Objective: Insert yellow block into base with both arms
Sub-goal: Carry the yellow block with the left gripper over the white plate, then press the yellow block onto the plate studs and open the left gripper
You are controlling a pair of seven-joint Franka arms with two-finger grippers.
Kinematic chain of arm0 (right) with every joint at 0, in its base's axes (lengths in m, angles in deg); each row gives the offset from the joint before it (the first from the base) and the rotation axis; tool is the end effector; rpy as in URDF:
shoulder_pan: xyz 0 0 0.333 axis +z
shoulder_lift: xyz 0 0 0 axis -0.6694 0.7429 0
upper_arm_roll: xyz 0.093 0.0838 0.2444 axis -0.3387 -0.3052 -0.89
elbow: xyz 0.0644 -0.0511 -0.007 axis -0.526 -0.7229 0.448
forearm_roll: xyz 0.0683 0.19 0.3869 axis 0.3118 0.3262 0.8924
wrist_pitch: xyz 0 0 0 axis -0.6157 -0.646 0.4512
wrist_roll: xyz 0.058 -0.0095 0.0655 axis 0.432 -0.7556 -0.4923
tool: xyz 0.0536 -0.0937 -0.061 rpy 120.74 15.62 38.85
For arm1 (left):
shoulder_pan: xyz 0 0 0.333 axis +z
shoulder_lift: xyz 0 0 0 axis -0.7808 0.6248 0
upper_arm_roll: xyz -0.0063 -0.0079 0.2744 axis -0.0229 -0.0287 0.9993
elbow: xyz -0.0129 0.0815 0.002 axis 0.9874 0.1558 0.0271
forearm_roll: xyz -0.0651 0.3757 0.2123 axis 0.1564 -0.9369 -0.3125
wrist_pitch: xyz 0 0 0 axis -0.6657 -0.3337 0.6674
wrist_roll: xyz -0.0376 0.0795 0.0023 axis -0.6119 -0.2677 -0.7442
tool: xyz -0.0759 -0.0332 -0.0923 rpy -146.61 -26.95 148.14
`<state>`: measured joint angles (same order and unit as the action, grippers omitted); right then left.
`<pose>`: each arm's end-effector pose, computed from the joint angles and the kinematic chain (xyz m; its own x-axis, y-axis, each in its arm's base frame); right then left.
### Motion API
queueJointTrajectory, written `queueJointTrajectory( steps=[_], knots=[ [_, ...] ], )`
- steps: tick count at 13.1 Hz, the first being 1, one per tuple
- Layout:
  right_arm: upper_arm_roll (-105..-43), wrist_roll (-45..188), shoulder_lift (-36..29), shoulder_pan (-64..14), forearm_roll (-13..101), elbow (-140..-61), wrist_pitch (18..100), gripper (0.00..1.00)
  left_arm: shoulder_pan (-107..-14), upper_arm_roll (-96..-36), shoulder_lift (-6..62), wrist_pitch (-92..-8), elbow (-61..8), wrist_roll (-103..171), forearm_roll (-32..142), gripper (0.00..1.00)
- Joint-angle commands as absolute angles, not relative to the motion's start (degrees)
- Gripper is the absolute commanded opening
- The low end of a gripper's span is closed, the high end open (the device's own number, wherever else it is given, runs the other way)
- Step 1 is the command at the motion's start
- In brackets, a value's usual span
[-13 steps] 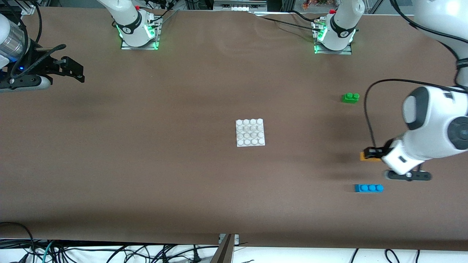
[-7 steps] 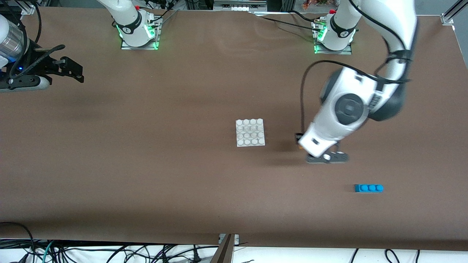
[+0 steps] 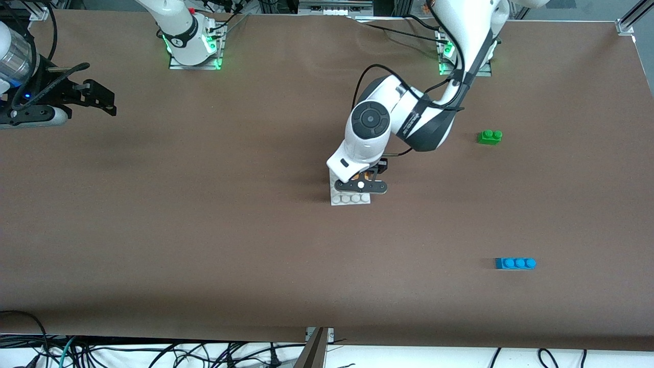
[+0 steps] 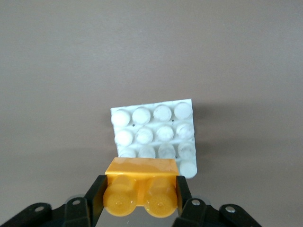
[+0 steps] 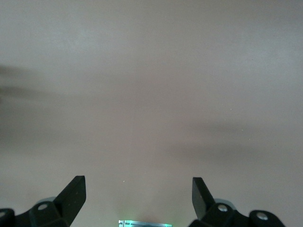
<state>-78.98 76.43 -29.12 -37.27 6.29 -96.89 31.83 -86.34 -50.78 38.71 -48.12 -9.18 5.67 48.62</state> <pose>0.5814 0.0435 0.5402 0.9934 0.0823 -0.0795 0.0832 -0.9965 0.0077 0.5711 -0.4462 0.2400 0.9953 -0.0300 -0.0919 -0.0284 -0.9994 0.0194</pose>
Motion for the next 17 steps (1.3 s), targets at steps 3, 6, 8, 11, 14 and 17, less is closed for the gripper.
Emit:
queueJointTrajectory(
  steps=[3,6,8,11,14,17],
  knots=[
    [-78.8,76.3,-28.6,-37.5,6.3,-95.7,30.7,0.99,-87.8,-49.9,42.1,-51.4,-9.5,4.4,50.0,0.42],
    [-78.8,76.3,-28.6,-37.5,6.3,-95.7,30.7,0.99,-88.7,-49.9,42.9,-51.5,-10.1,4.3,50.0,0.41],
    [-78.8,76.2,-28.7,-37.5,6.3,-95.7,30.7,0.99,-88.8,-49.9,43.4,-51.5,-10.1,4.3,50.0,0.41],
    [-78.8,76.2,-28.6,-37.5,6.3,-95.7,30.6,0.99,-88.8,-49.9,43.7,-51.5,-10.1,3.2,50.0,0.42],
    [-78.8,76.2,-28.6,-37.5,6.3,-95.7,30.6,0.99,-88.9,-49.9,44.2,-53.7,-10.8,1.8,49.9,0.42],
    [-78.8,76.2,-28.7,-37.5,6.3,-95.7,30.6,0.99,-89.5,-49.9,44.8,-54.6,-11.1,1.5,49.8,0.42]
  ],
)
